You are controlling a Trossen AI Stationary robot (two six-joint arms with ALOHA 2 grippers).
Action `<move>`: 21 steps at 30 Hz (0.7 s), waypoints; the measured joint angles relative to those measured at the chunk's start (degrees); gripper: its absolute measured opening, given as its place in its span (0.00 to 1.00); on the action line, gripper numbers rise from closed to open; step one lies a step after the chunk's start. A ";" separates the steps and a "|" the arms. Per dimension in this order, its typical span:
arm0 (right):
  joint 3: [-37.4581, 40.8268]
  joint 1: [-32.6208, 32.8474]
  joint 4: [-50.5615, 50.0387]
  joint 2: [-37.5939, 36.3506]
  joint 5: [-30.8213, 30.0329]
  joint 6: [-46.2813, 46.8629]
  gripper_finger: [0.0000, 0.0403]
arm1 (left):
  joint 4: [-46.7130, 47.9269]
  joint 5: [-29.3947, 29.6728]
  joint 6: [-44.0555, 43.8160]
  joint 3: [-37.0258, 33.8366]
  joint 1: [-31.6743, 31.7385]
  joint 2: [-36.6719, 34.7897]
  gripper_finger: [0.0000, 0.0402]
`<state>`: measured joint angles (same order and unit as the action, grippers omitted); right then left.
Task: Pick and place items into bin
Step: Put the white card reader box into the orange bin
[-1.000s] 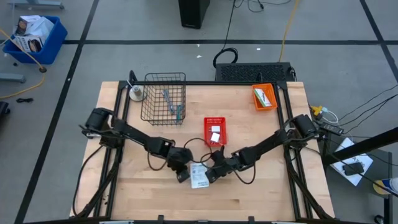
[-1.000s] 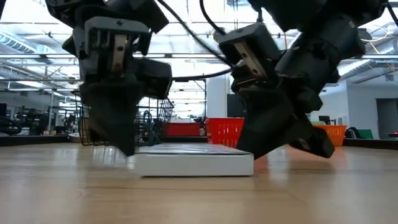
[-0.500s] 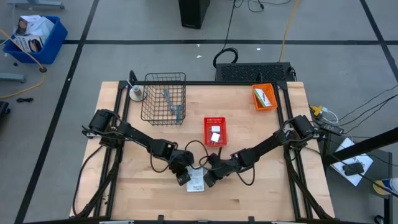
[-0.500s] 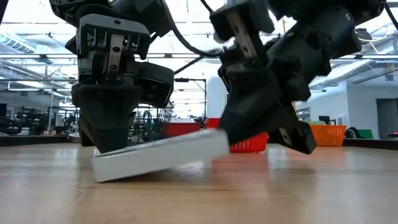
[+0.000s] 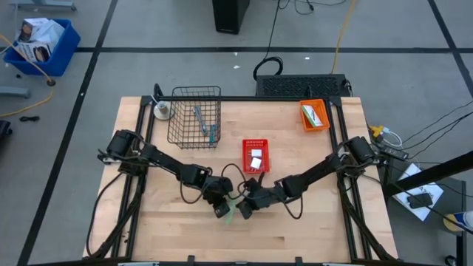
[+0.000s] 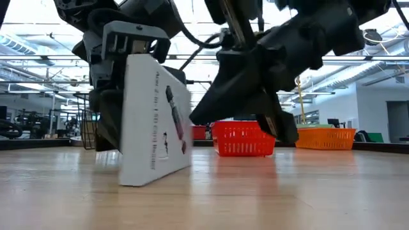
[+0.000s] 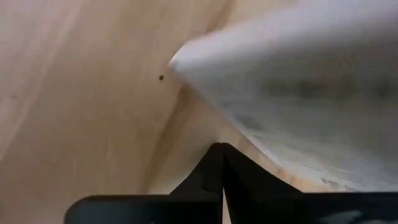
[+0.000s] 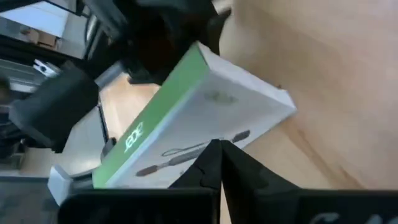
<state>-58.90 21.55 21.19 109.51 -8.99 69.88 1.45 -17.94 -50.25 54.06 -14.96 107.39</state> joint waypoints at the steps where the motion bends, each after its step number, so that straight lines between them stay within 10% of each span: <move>1: 0.01 0.00 -0.44 0.04 0.03 0.66 0.00 | -0.01 -0.11 -0.08 0.00 0.04 0.00 0.01; 21: -0.06 -0.12 -1.26 -0.28 2.53 -0.51 0.00 | -1.23 -1.28 -2.43 0.00 -0.11 0.00 0.04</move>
<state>-58.96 21.43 19.92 109.23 -6.46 69.37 0.22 -19.22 -52.69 54.06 -15.07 107.39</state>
